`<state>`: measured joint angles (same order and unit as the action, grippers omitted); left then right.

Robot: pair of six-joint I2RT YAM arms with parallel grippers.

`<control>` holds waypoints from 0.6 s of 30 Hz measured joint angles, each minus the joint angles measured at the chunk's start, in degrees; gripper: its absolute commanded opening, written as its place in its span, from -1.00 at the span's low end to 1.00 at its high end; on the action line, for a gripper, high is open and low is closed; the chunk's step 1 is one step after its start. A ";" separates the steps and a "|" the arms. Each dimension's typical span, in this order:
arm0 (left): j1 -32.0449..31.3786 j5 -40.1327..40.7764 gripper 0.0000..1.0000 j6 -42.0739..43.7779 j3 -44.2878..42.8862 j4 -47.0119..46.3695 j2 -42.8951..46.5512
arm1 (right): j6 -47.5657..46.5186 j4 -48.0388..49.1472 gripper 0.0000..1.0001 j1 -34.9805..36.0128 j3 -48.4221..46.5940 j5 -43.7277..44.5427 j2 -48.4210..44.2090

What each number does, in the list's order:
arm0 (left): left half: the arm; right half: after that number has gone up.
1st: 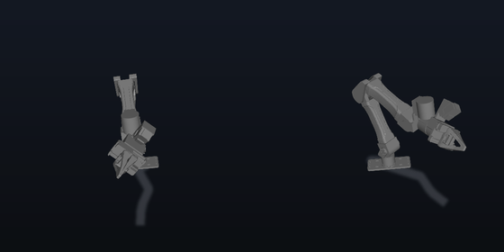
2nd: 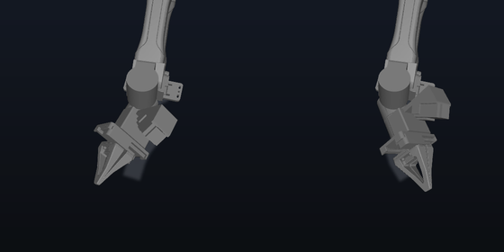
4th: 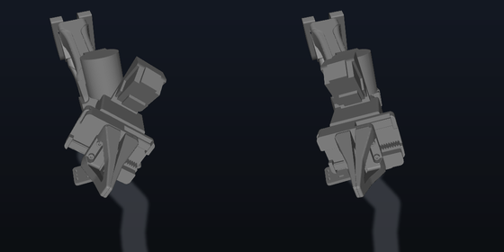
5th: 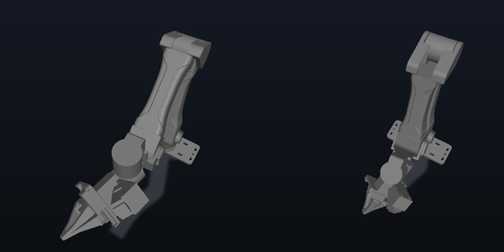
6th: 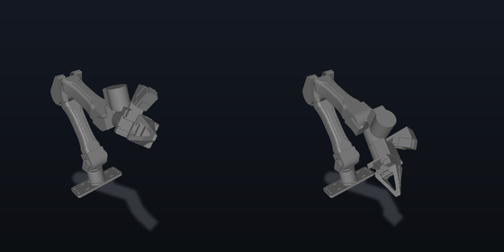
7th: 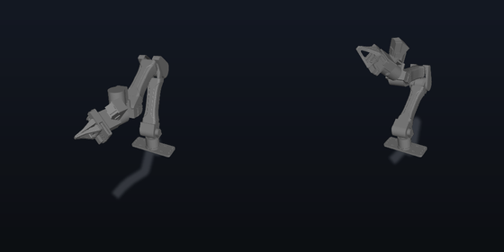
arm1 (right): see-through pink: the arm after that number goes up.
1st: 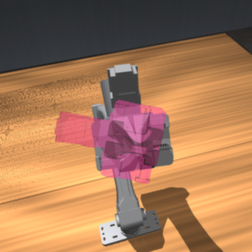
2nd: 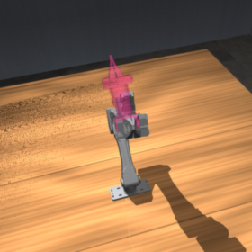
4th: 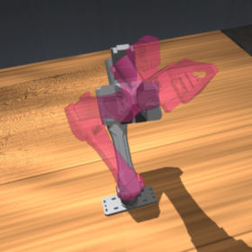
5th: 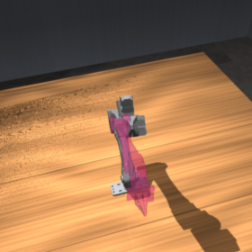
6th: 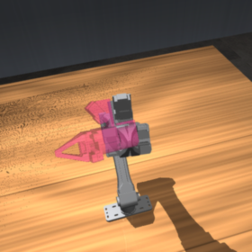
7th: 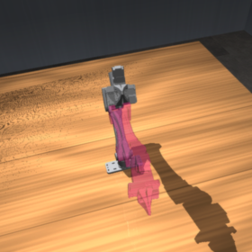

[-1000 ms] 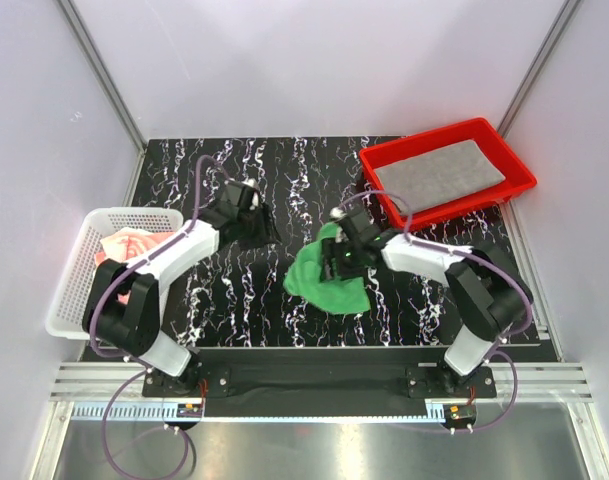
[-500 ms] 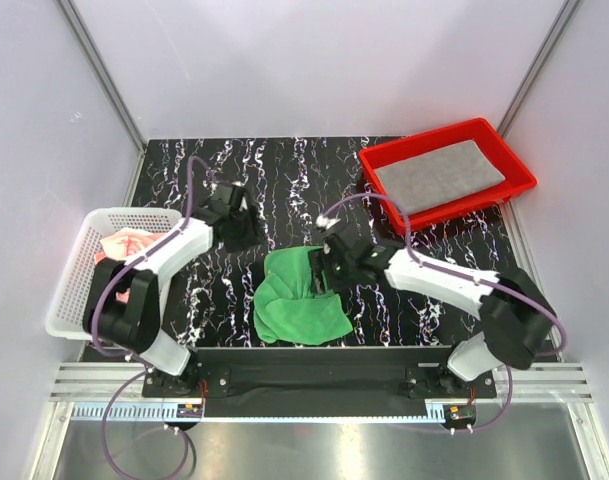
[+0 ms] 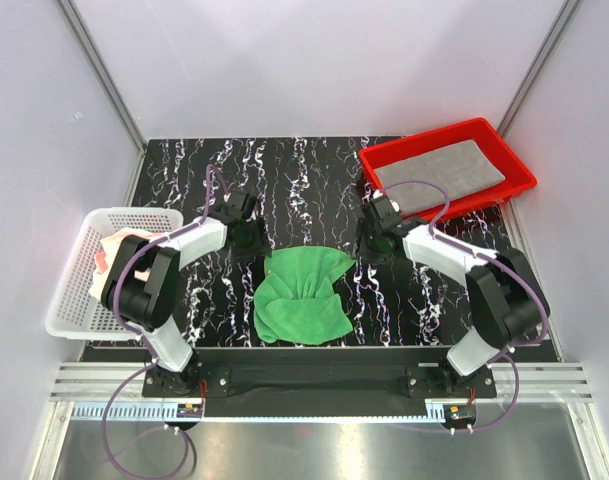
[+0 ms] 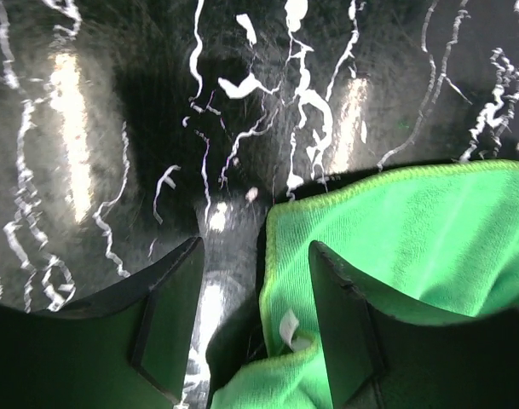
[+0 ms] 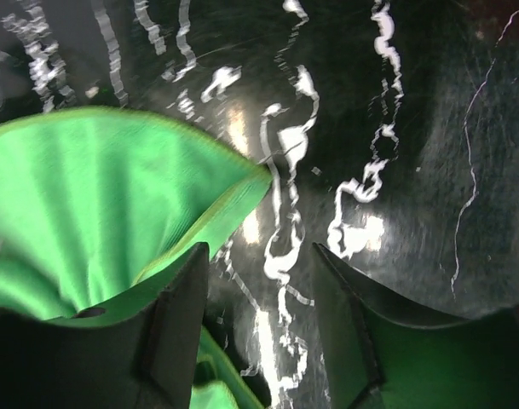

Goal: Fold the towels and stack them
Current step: Flatten out the crumpled towel

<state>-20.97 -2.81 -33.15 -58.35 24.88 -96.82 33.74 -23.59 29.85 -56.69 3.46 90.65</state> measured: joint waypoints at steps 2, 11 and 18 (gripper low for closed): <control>-0.17 -0.39 0.13 -0.28 0.35 -1.16 -1.25 | 1.44 0.85 0.01 -0.63 0.00 -0.11 2.23; -0.85 -1.11 0.08 -1.42 0.35 -5.88 -2.89 | 5.92 5.53 0.06 -1.40 -2.01 -2.60 9.60; -1.64 -1.27 -0.11 -1.66 0.28 -8.00 -3.63 | 7.58 6.14 0.18 -1.40 -2.19 -2.49 9.64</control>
<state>-22.61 -4.08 -34.81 -58.06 16.88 -100.44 41.32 -17.45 28.45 -58.87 0.97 100.29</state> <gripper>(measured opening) 0.485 0.581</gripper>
